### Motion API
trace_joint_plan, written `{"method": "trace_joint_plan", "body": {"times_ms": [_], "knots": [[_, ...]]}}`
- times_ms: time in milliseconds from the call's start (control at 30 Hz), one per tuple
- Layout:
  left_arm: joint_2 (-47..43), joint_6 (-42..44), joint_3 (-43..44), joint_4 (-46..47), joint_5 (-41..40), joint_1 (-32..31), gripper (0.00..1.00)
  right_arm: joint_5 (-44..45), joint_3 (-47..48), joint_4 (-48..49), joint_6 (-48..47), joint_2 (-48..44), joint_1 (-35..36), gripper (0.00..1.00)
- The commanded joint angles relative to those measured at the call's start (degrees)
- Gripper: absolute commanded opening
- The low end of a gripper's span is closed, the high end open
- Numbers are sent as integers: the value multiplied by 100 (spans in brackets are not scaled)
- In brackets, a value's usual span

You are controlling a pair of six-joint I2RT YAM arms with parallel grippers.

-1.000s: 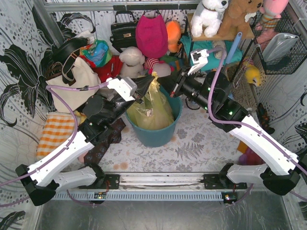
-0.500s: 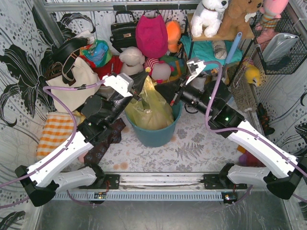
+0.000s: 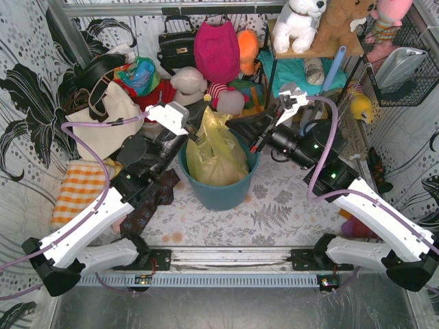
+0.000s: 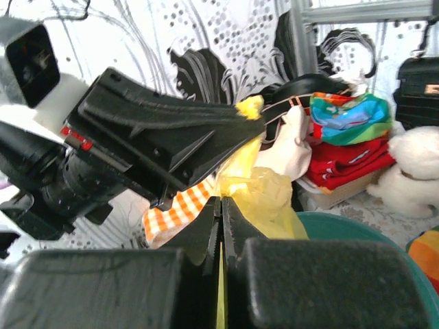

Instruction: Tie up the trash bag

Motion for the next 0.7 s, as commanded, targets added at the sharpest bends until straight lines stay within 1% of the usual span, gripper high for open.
{"method": "trace_joint_plan", "body": {"times_ms": [0, 167, 300, 467, 667], "knots": [[-1, -119, -36, 121, 79, 52, 0, -1013, 273, -90, -350, 297, 11, 0], [-34, -160, -54, 91, 125, 61, 0, -1457, 533, -509, -423, 583, 52, 0], [-43, -174, -69, 67, 132, 61, 0, -1327, 877, -1014, -664, 839, 257, 0], [-56, -185, -54, 33, 132, 61, 0, -807, 1056, -1381, -836, 987, 529, 0], [-56, -195, -55, -6, 136, 61, 0, 228, 1327, -1892, -935, 1131, 921, 0]]}}
